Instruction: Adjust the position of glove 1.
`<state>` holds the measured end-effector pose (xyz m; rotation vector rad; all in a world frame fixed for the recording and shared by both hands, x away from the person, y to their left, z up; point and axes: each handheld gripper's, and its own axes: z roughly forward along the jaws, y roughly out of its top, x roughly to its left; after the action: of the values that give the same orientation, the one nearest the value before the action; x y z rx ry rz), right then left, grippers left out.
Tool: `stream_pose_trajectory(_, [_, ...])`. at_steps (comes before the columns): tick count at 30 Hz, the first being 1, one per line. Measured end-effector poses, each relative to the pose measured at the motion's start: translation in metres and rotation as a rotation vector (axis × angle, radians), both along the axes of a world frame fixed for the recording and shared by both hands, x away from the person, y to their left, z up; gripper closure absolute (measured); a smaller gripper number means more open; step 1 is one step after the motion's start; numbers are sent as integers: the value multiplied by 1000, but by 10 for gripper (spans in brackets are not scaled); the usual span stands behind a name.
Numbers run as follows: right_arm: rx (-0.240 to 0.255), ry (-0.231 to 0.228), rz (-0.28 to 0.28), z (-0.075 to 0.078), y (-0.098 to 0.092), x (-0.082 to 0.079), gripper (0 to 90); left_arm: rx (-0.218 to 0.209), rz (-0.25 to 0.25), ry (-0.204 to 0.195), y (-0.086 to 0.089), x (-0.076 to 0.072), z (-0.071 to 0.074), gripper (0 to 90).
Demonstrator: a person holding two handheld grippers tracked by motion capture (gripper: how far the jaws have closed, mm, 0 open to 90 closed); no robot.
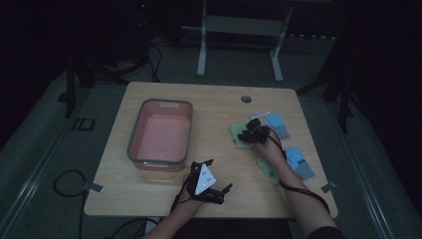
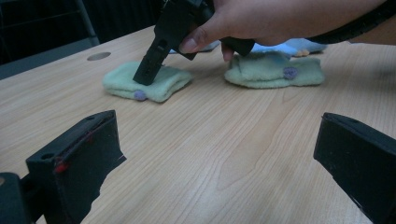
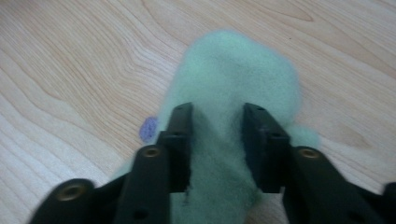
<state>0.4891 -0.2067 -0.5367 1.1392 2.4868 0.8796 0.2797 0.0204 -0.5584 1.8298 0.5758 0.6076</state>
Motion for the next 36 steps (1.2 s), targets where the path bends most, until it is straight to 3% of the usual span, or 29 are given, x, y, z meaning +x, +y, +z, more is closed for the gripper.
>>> stream_pose_trajectory(3, [23,19,-21,0,0,0,799,6,2,-7,-1,-1,0,6])
stream_pose_trajectory(4, [52,61,-54,4,-1,1,836,7,3,-9,-1,-1,0,7])
stream_pose_trajectory(6, [41,56,-57,8,0,0,840,6,3,-9,-1,-1,0,7])
stream_pose_trajectory(11, [88,-14,-75,55,1,-30,844,-3,8,-3,0,0,0,7])
stream_pose_trajectory(12, [88,-14,-75,55,1,-30,844,-3,8,-3,0,0,0,7])
stream_pose_trajectory(14, [83,-74,-72,80,5,-51,843,3,13,-9,0,-1,0,7])
stream_pose_trajectory(17, [90,-107,-70,94,8,-71,843,4,14,-11,-1,-1,0,7])
stream_pose_trajectory(24, [102,-123,-106,95,11,-102,843,6,15,-13,-1,-1,0,7])
stream_pose_trajectory(30, [103,-113,-155,76,18,-127,843,3,17,-12,0,-1,0,7])
stream_pose_trajectory(36, [94,-76,-163,55,25,-132,843,6,14,-13,0,-1,0,7])
